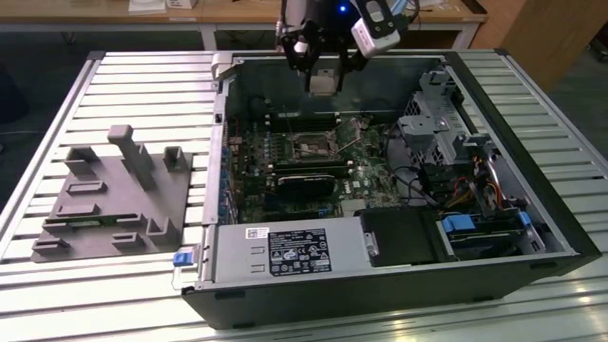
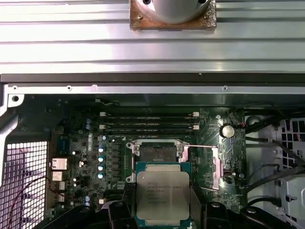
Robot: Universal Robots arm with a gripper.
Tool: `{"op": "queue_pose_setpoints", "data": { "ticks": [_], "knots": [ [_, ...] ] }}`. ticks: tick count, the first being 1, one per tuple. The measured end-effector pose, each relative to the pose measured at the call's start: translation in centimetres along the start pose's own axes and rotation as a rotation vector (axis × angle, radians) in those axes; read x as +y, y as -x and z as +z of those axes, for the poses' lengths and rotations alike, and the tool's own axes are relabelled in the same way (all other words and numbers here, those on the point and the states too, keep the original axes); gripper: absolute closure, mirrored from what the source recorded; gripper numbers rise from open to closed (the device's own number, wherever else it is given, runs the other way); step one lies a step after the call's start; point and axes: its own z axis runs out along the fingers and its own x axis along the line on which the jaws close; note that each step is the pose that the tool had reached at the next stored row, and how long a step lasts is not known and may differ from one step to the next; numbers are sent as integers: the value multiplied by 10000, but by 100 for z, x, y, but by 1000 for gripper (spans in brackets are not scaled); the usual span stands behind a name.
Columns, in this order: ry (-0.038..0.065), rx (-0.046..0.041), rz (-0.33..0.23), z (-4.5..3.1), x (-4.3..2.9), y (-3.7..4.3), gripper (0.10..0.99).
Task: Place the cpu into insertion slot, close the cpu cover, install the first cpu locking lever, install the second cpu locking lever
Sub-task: 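Place the cpu into insertion slot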
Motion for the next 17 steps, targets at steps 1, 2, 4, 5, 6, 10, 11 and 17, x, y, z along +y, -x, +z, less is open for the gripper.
{"op": "queue_pose_setpoints", "data": {
  "ticks": [1, 2, 4, 5, 6, 10, 11, 17],
  "knots": [
    [0, 0, -1, 6, -1, 0, 549],
    [0, -1, 0, 12, -1, 0, 549],
    [1, -1, 0, 27, -3, 1, 549],
    [0, 0, 0, 35, -4, 1, 549],
    [0, -1, 0, 46, -5, 1, 549],
    [0, 0, 0, 107, -11, 2, 549],
    [-1, 1, 0, 125, -13, 3, 549],
    [-1, 3, 0, 229, -24, 5, 549]
  ]
}}
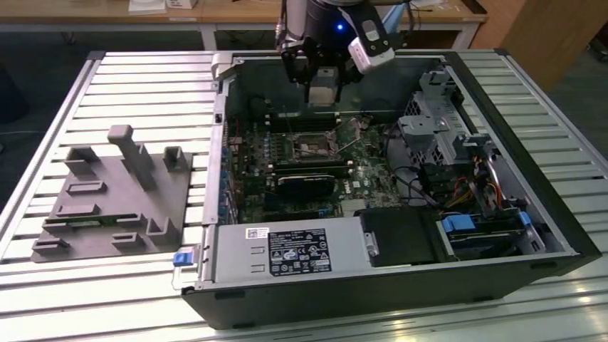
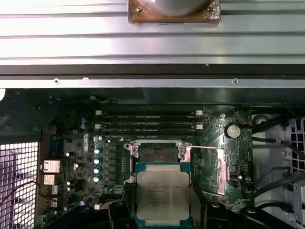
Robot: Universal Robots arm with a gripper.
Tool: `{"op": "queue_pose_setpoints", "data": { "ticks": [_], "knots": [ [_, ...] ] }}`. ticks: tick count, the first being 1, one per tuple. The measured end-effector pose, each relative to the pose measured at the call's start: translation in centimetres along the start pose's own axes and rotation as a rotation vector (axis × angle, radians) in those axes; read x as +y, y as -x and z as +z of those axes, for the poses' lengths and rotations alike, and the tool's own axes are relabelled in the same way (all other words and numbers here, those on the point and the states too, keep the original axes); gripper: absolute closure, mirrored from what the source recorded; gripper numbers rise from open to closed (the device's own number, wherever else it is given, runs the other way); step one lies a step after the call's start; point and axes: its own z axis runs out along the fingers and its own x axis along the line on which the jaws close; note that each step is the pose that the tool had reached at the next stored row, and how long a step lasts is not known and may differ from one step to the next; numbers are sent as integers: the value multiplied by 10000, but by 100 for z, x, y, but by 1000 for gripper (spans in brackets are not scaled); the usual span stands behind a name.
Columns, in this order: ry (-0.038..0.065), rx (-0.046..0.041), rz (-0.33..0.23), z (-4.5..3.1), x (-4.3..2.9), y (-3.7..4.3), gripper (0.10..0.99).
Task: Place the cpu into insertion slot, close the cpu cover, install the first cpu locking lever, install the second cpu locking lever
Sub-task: 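Place the cpu into insertion slot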
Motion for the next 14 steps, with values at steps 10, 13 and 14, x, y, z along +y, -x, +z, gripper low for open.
{"op": "queue_pose_setpoints", "data": {
  "ticks": [10, 13, 14],
  "knots": [
    [2, 0, 0, 125, -13, 3, 549],
    [1, 0, -1, 157, -16, 3, 549],
    [1, 0, 0, 165, -17, 3, 549]
  ]
}}
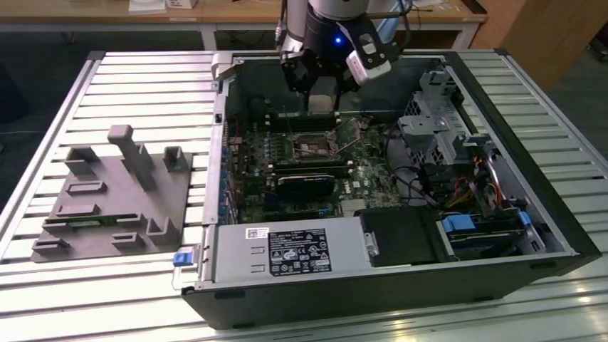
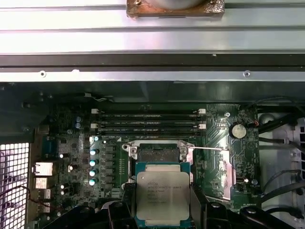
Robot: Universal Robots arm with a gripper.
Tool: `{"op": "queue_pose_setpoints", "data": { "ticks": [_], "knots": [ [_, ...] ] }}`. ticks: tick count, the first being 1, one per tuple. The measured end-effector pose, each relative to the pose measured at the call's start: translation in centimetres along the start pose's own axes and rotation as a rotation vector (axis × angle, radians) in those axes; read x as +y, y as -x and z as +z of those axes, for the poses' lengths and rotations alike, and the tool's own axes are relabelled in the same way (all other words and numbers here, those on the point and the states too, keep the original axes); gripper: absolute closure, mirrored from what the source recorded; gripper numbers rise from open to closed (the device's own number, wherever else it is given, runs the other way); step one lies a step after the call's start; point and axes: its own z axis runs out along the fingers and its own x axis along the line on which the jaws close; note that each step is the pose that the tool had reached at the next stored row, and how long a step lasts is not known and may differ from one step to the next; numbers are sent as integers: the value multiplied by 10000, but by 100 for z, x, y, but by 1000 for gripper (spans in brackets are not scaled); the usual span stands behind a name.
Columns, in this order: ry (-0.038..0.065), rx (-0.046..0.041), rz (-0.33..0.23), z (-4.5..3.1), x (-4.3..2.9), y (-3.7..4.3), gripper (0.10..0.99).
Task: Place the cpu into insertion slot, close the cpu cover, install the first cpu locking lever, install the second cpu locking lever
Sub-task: 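Place the cpu into insertion slot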
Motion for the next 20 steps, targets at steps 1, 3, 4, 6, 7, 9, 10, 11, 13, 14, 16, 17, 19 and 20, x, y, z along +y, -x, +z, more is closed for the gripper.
{"op": "queue_pose_setpoints", "data": {
  "ticks": [1, 3, 4, 6, 7, 9, 10, 11, 13, 14, 16, 17, 19, 20],
  "knots": [
    [0, 0, 0, 9, -1, 0, 549],
    [1, 0, 0, 26, -3, 1, 549],
    [0, 0, 0, 34, -4, 1, 549],
    [0, 0, 0, 50, -5, 1, 549],
    [1, 0, 0, 59, -6, 1, 549],
    [0, 0, 0, 75, -8, 1, 549],
    [0, 0, 0, 84, -9, 2, 549],
    [-1, 1, 0, 92, -10, 2, 549],
    [0, 0, -1, 110, -12, 2, 549],
    [0, 0, 0, 121, -13, 2, 549],
    [0, 0, 0, 142, -15, 3, 549],
    [0, 0, 0, 153, -16, 3, 549],
    [0, 1, 0, 177, -19, 3, 549],
    [1, 0, 0, 189, -20, 4, 549]
  ]
}}
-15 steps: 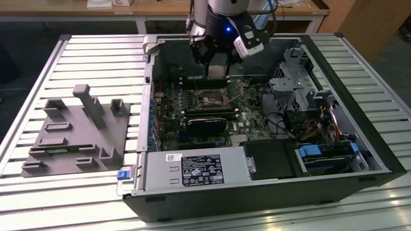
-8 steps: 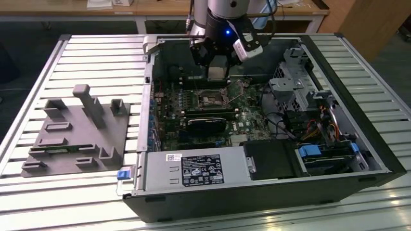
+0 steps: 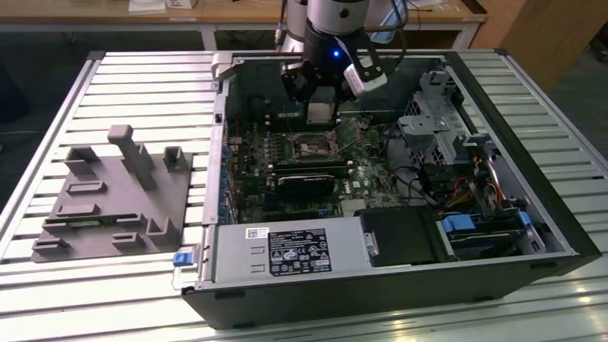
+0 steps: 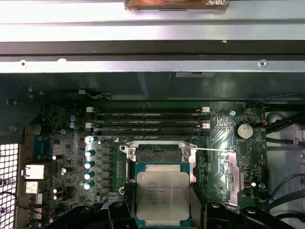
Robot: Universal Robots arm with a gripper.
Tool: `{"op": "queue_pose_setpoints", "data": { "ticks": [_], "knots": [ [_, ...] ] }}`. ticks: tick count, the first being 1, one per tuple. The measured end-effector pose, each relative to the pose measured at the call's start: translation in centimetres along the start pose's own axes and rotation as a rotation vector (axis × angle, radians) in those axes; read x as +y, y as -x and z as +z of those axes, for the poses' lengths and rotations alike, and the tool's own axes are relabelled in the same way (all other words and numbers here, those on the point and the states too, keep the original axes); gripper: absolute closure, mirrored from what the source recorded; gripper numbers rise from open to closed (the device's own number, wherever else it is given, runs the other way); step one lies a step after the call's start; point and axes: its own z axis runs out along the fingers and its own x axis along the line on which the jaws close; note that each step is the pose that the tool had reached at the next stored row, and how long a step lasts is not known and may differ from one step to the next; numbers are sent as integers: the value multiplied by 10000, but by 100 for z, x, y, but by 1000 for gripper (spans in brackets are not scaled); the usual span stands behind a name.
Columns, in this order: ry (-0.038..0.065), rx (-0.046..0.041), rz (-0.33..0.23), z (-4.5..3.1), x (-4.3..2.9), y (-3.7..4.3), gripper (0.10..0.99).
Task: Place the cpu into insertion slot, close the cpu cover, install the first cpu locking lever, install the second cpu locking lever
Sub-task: 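Place the cpu into insertion slot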
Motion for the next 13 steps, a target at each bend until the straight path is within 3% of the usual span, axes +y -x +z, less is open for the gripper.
{"op": "queue_pose_setpoints", "data": {
  "ticks": [13],
  "knots": [
    [0, 0, 0, 149, -16, 3, 549]
  ]
}}
